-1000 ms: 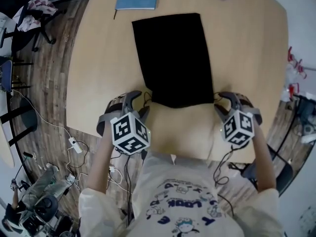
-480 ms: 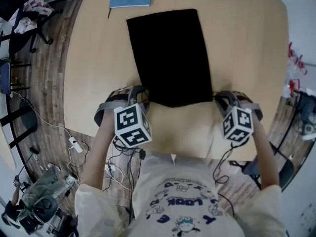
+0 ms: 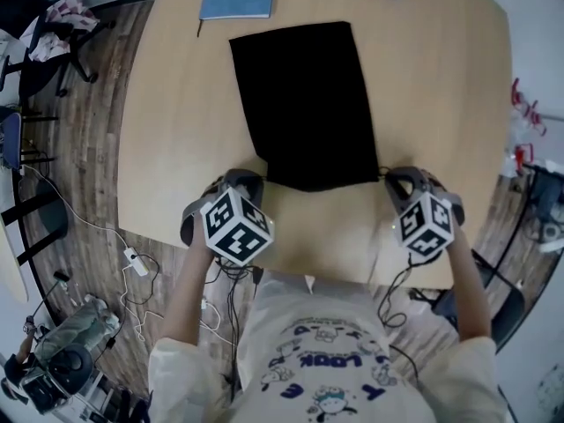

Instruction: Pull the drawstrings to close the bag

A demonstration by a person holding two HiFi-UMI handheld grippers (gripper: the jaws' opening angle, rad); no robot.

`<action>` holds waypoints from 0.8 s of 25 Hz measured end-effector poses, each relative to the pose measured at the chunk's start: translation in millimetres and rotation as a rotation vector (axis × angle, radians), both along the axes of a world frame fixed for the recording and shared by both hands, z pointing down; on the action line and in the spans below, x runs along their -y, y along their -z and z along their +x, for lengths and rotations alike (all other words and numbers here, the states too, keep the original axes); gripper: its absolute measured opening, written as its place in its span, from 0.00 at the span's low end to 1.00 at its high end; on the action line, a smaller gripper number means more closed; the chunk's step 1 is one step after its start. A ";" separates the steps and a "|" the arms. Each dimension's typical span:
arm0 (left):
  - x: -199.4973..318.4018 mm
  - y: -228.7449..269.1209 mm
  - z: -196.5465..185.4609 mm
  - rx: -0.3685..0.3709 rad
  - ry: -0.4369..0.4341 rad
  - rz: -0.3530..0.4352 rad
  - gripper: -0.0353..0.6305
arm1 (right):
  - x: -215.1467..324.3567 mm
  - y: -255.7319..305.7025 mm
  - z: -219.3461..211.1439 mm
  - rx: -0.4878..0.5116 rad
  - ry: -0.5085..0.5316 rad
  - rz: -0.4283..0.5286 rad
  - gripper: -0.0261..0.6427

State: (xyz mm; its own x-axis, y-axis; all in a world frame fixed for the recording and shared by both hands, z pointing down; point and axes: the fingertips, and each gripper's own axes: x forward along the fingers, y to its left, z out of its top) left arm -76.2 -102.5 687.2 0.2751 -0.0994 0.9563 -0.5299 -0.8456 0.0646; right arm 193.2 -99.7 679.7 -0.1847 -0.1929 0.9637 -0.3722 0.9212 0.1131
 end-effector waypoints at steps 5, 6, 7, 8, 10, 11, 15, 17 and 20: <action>3.3 15.5 -14.3 -0.069 0.307 0.019 0.06 | 18.5 28.2 2.9 0.071 -0.223 0.096 0.05; 4.9 20.9 -15.4 -0.093 0.376 0.022 0.06 | 23.1 36.5 2.1 0.091 -0.270 0.121 0.05; 6.4 26.9 -16.6 -0.114 0.438 0.027 0.06 | 27.0 44.4 1.4 0.110 -0.315 0.148 0.05; 8.5 33.7 -18.2 -0.131 0.492 0.036 0.06 | 31.1 51.7 0.9 0.127 -0.357 0.180 0.05; 14.8 48.8 -21.7 -0.154 0.576 0.068 0.06 | 40.7 67.7 0.8 0.155 -0.442 0.253 0.05; 19.2 56.6 -22.9 -0.164 0.609 0.090 0.06 | 46.2 76.9 0.7 0.170 -0.487 0.286 0.05; 43.4 87.4 -29.0 -0.190 0.714 0.194 0.06 | 71.0 113.0 0.5 0.273 -0.677 0.377 0.05; 50.5 103.4 -33.0 -0.204 0.770 0.234 0.06 | 76.8 127.6 3.0 0.314 -0.771 0.404 0.05; 55.9 128.8 -37.2 -0.214 0.835 0.288 0.06 | 82.5 147.9 4.5 0.369 -0.916 0.443 0.05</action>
State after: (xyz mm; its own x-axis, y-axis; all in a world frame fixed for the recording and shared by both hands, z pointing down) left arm -113.4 -158.4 558.4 0.1750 -0.5734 0.8003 -0.9787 -0.1902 0.0777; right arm 197.7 -182.2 531.8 -0.0582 -0.7226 0.6888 -0.9777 0.1808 0.1070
